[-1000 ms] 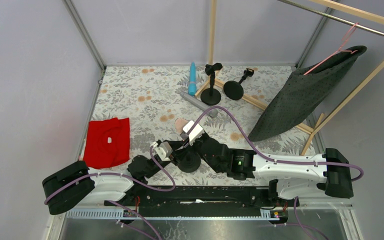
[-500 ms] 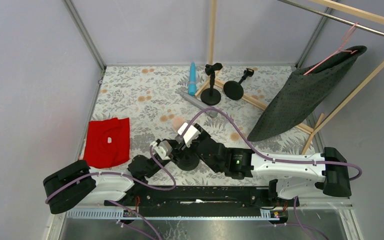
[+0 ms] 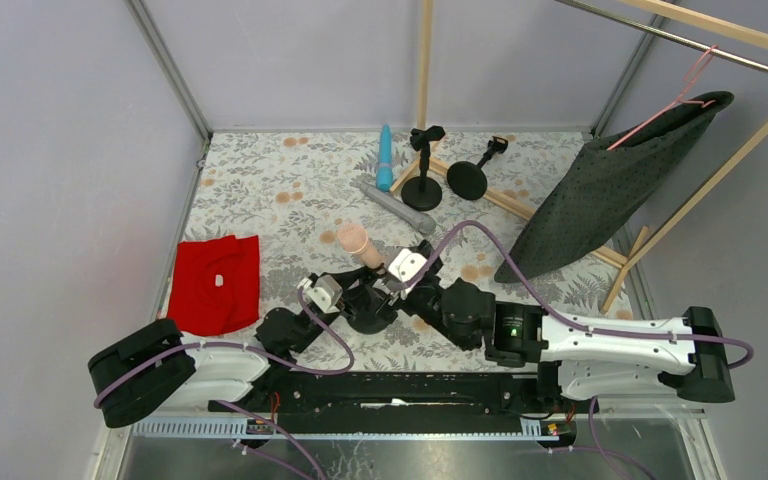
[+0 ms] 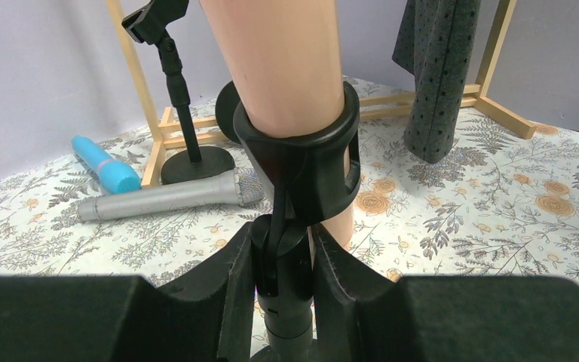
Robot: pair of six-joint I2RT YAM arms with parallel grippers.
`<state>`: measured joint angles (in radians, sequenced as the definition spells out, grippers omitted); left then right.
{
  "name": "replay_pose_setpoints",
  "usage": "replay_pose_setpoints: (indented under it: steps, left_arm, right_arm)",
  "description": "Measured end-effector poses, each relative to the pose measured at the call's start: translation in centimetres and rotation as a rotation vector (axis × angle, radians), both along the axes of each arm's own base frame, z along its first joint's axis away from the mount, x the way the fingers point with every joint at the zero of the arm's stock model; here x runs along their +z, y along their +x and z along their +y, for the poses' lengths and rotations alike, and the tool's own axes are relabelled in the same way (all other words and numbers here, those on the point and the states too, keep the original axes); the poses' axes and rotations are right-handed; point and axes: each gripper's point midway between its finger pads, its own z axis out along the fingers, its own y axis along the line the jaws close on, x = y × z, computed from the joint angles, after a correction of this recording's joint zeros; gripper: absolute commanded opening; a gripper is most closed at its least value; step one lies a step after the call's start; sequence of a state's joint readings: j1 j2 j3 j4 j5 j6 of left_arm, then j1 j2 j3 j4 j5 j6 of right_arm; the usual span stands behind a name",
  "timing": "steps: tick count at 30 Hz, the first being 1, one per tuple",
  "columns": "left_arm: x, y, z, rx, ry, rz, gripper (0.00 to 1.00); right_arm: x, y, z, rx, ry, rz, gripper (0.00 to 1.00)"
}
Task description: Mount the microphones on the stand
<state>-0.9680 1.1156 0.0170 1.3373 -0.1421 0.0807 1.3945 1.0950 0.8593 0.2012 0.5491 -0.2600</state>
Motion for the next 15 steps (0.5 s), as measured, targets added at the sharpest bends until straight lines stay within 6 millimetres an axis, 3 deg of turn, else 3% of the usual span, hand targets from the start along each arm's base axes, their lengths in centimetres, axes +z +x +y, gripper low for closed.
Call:
replay_pose_setpoints:
  steps: [6,15]
  left_arm:
    - [0.0,-0.2,-0.2,-0.016,0.005,-0.006,0.0]
    - [0.2,-0.7,-1.0,-0.072,0.024,-0.036,0.0]
  right_arm:
    - [0.0,0.4,-0.7,-0.033,0.034,-0.01,0.87]
    - [-0.8,1.3,1.9,-0.032,-0.045,-0.065,0.82]
